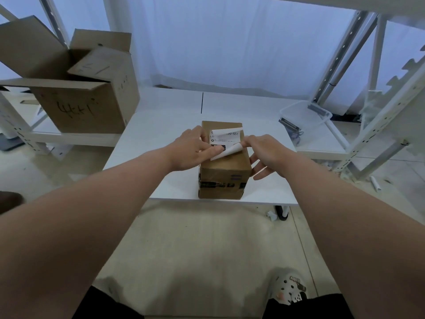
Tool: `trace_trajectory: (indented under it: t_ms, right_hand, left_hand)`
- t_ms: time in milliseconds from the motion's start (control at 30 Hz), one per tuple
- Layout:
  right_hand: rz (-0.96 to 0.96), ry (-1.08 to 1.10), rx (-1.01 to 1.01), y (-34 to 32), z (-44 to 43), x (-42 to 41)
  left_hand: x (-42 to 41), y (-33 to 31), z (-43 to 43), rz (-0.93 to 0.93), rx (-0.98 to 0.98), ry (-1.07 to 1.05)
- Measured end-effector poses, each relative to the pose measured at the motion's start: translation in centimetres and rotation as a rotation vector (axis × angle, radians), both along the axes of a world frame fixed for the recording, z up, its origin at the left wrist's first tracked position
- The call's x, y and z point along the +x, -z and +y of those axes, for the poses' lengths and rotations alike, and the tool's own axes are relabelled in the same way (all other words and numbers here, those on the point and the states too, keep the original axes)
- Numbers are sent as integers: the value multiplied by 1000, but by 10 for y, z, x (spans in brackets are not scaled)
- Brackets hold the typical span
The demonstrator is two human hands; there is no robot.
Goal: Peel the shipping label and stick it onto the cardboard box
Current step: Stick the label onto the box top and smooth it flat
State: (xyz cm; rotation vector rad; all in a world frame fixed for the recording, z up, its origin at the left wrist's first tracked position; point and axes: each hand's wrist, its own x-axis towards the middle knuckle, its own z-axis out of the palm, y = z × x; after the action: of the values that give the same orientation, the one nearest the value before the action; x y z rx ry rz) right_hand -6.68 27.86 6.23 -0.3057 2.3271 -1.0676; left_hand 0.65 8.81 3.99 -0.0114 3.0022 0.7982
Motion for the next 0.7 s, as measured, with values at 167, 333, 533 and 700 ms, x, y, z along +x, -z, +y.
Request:
trace_trajectory:
  t_ms: [167, 333, 533, 700]
  right_hand:
    - [45, -22, 32, 2, -2, 2]
    - [65, -40, 17, 3, -1, 2]
    - [-4, -116, 24, 5, 8, -1]
    - [47, -298, 129, 10, 15, -5]
  left_hand:
    - [9, -12, 6, 55, -171, 136]
    - [10, -6, 2, 12, -351, 92]
    - [-5, 0, 8, -31, -103, -128]
    - [-9, 5, 10, -2, 169, -235]
